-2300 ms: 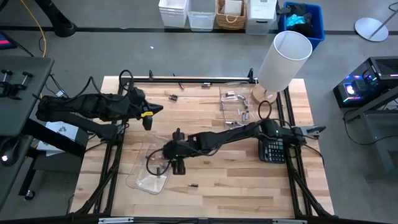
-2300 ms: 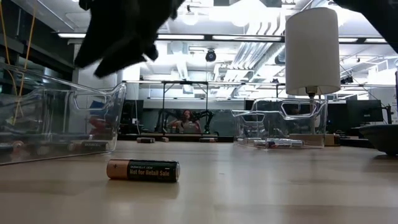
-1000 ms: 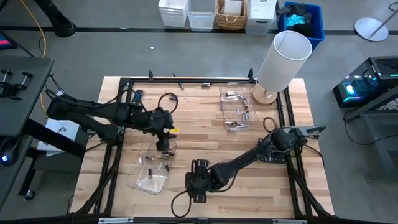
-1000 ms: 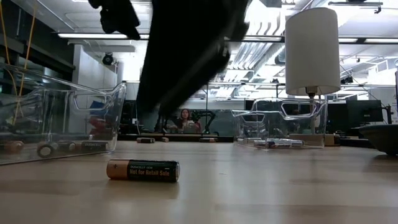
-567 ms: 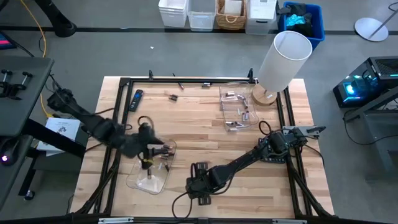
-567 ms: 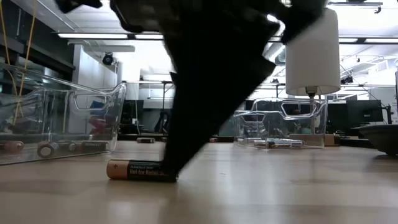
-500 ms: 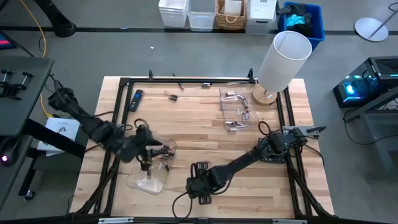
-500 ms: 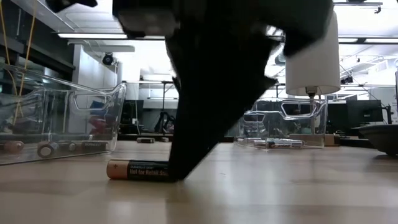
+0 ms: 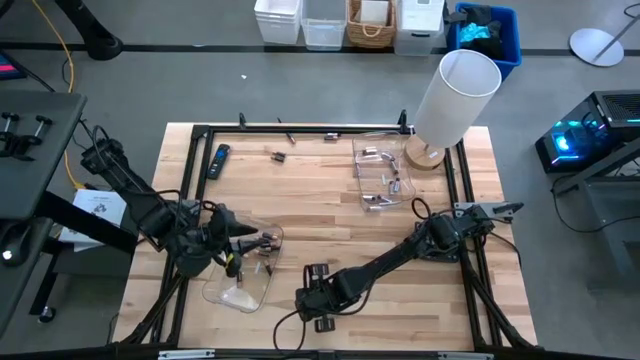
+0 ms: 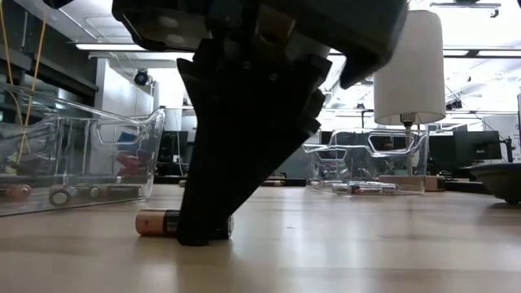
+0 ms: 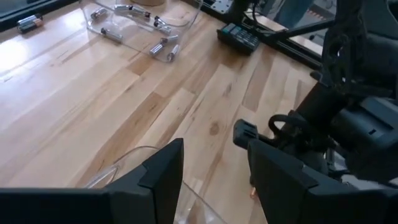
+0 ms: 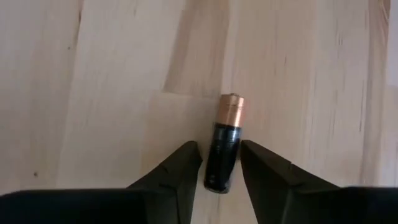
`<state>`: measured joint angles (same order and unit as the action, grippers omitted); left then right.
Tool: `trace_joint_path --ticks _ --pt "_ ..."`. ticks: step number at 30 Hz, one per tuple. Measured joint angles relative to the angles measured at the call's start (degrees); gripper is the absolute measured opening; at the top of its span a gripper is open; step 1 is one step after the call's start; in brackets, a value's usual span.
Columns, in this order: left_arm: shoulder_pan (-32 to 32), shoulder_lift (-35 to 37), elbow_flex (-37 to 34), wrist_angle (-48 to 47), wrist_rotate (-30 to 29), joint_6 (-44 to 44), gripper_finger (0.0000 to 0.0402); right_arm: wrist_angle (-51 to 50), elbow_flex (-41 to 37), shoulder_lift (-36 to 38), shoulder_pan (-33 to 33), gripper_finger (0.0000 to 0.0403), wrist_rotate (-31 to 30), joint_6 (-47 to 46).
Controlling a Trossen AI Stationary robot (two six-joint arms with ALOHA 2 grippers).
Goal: Sort batteries
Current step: Put the brown battery into the left transparent bin
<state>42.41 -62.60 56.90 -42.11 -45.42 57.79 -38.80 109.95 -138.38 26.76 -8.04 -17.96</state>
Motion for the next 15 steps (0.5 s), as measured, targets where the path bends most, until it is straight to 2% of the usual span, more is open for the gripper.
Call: trace_joint_path --ticks 5,10,15 --pt "-0.85 0.82 0.00 0.07 -0.20 3.77 0.0169 -0.10 -0.18 0.00 -0.58 0.0113 0.74 0.34" --pt "-2.26 1.13 0.02 0.31 -1.65 4.24 0.0169 0.74 -1.29 0.06 -1.59 0.0033 -1.64 0.87" --pt "-3.23 1.13 0.02 1.72 -5.52 3.59 0.0169 3.43 -1.71 1.94 -3.80 0.0033 -6.05 4.63"
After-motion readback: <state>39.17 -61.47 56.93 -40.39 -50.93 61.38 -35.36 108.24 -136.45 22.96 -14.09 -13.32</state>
